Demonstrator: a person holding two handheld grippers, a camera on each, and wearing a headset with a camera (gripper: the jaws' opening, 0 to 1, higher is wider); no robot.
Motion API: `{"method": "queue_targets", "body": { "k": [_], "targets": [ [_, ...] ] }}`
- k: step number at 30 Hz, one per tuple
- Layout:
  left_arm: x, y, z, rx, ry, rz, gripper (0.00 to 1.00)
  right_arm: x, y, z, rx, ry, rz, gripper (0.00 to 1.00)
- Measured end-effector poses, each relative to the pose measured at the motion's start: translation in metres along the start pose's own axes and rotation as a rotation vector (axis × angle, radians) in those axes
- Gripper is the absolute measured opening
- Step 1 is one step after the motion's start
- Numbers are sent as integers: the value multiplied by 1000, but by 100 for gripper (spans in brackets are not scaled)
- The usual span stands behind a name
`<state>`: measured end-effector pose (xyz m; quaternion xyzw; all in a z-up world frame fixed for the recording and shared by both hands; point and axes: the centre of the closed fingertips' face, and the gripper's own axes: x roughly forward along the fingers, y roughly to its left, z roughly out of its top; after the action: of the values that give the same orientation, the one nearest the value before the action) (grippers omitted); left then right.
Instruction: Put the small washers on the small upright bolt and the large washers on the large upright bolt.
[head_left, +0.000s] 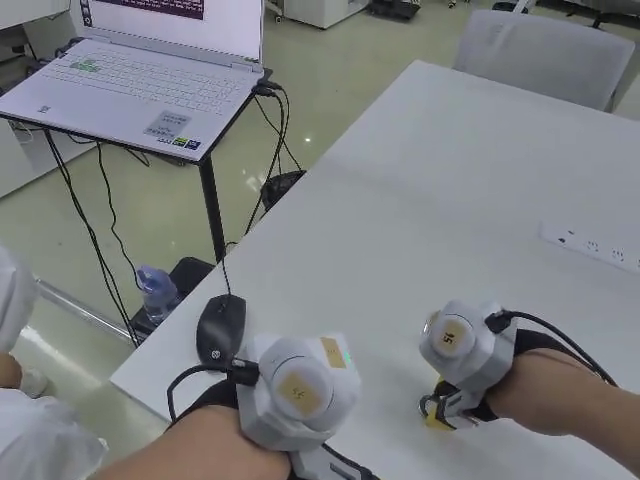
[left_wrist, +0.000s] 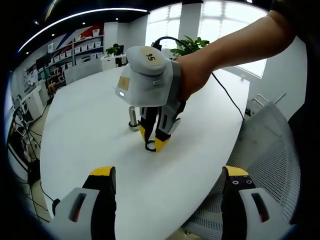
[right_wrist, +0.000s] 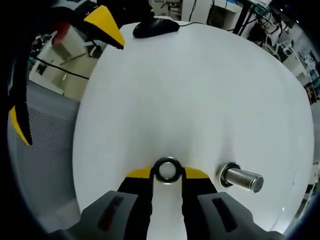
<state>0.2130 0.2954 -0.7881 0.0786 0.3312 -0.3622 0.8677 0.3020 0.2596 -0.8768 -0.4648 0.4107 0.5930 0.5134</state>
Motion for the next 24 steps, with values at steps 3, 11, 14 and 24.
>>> {"method": "queue_targets", "body": {
  "k": [3, 11, 14, 24],
  "targets": [
    [0, -1, -1, -1, 4, -2, 87, -2, 0, -3, 1, 5, 3, 21],
    [1, 0, -1, 5, 8, -5, 87, -21, 1, -11, 2, 3, 9, 21],
    [-1, 1, 5, -7, -8, -8, 86, -32, -2, -15, 13, -3, 3, 21],
    [-1, 5, 6, 6, -6, 0, 87, -61, -18, -33, 75, -1, -20, 21]
  ]
}}
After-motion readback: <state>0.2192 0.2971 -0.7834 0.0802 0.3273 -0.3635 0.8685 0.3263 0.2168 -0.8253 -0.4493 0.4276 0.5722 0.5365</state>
